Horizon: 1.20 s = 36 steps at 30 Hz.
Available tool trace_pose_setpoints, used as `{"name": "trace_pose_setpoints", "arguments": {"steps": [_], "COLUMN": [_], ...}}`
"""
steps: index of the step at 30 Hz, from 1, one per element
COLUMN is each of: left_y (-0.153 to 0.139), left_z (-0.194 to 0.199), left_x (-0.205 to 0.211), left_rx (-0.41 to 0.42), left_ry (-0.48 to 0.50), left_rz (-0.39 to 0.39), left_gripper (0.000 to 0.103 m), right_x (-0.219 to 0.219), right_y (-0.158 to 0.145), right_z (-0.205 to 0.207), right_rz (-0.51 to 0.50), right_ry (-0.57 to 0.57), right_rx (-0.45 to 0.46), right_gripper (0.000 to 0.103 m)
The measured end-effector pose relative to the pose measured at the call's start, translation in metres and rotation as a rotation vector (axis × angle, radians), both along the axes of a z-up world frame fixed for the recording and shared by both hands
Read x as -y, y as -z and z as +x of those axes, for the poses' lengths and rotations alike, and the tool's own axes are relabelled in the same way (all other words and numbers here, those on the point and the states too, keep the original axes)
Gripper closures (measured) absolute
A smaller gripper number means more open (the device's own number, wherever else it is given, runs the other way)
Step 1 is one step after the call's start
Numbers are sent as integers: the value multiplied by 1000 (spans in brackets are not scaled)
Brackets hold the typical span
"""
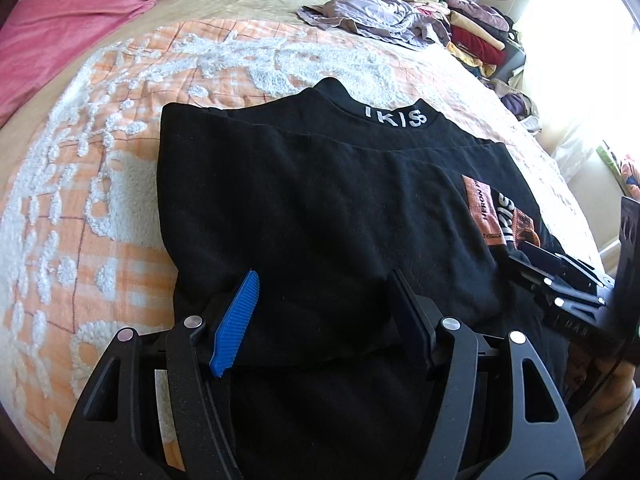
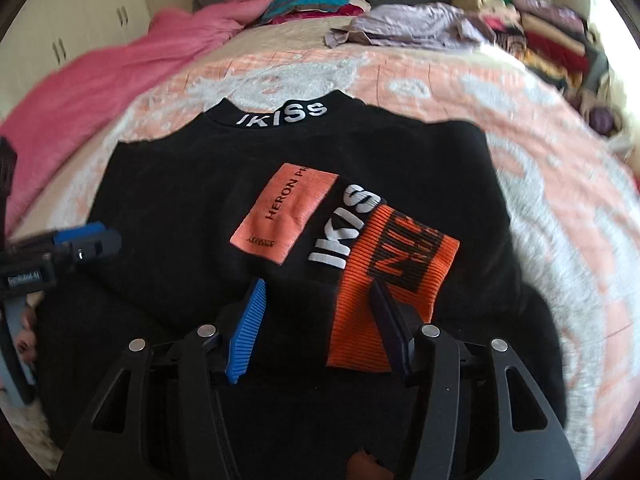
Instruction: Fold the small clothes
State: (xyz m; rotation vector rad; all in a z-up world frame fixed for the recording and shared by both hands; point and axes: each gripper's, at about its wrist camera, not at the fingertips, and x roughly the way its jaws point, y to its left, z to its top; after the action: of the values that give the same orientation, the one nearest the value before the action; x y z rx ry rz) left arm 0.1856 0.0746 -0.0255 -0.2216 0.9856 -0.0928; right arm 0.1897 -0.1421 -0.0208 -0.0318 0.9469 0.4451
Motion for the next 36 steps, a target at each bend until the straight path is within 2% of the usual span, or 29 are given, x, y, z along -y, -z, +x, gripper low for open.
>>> {"name": "trace_pose_setpoints", "arguments": {"steps": [8,13,15,19,25,30,36], "left_y": [0,-1,-2,-3,-11,-23,-36], "left_z": [-1,-1,-1,-1,-4,-9,-15], "left_x": [-1,-1,0,2,3,3,3], "left_rx": [3,2,2,2,17,47,78], "left_ry": [-7,-11,-12,-13,-19,-31,-47], "left_rz": [1,-5,-1,4,-13,-16,-15], "left_gripper": [44,44,44,44,33,28,17], "right_x": [7,16,18,19,26,33,34], "right_y": [-11,-24,-28,-33,-43,-47,-52], "right_z": [-4,-11,-11,-12,-15,-16,-19], "right_rz": [47,88,108,111,127,145,153], "right_ry": [14,26,26,35,64,83,91], "right_rx": [13,59,64,86,132,143,152], "right_gripper": [48,27,25,13,12,12,12]}}
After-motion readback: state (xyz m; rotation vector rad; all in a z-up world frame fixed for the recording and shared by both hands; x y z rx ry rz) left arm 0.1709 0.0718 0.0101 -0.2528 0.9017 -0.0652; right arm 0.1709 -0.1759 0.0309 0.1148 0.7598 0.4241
